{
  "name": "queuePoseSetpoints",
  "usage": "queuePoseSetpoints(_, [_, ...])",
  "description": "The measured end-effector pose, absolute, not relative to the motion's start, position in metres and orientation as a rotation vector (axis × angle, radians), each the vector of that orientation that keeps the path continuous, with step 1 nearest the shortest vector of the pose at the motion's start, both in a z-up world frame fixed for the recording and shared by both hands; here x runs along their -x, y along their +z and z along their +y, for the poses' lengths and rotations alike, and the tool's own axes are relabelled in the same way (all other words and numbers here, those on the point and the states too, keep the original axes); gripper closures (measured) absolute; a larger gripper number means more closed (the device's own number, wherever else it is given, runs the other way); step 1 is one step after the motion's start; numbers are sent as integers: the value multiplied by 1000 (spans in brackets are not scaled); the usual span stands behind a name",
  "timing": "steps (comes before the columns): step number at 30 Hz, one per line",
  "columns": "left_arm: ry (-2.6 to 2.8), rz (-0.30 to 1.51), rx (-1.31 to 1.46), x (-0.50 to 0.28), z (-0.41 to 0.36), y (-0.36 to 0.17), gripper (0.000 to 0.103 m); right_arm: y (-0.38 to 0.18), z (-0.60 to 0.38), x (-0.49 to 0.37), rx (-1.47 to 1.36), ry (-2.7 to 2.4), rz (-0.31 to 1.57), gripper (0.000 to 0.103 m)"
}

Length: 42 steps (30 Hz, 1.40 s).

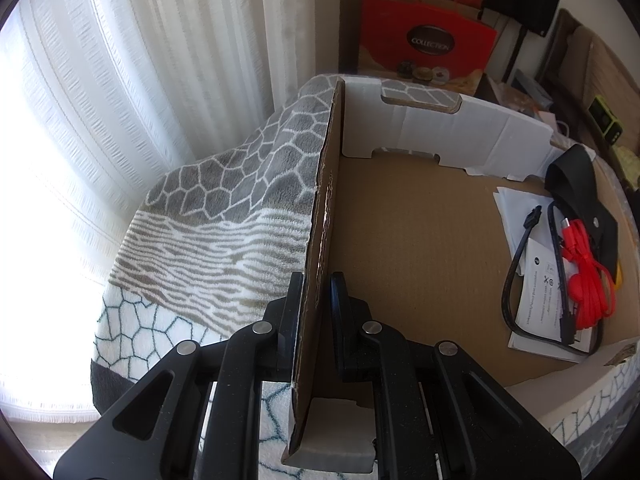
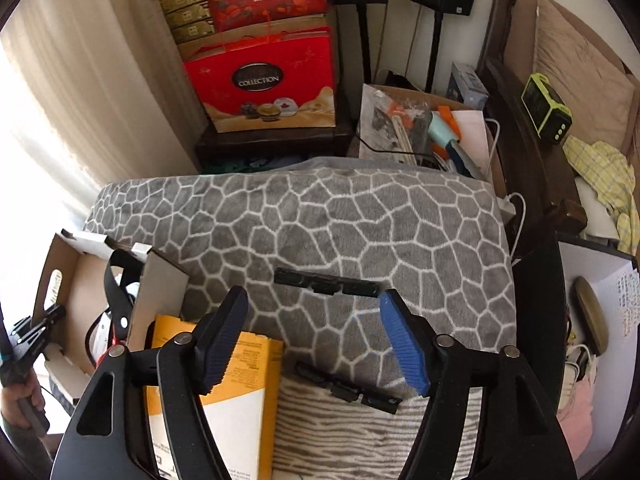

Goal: Organize objects
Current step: 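Reach the right tool to a black plastic bracket and grasp it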

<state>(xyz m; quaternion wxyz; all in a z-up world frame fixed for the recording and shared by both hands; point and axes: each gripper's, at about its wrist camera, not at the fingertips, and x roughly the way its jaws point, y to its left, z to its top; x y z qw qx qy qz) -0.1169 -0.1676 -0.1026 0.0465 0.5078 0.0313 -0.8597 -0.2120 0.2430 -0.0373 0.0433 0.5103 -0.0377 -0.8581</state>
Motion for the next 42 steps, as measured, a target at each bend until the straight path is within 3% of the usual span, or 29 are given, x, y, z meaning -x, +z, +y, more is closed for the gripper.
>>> queuePoseSetpoints(3, [-2624, 94, -1549, 117, -168, -102, 93, -52, 247, 223, -1611, -2620, -142, 21])
queuePoseSetpoints(10, [-2625, 94, -1550, 117, -167, -102, 93, -77, 245, 244, -1698, -2624, -217, 17])
queuePoseSetpoints(33, [-2628, 102, -1552, 117, -167, -102, 93, -108, 229, 264, -1885, -2639, -62, 15])
queuePoseSetpoints(42, [-2628, 106, -1553, 118, -168, -101, 93, -102, 245, 257, -1820, -2623, -202, 17])
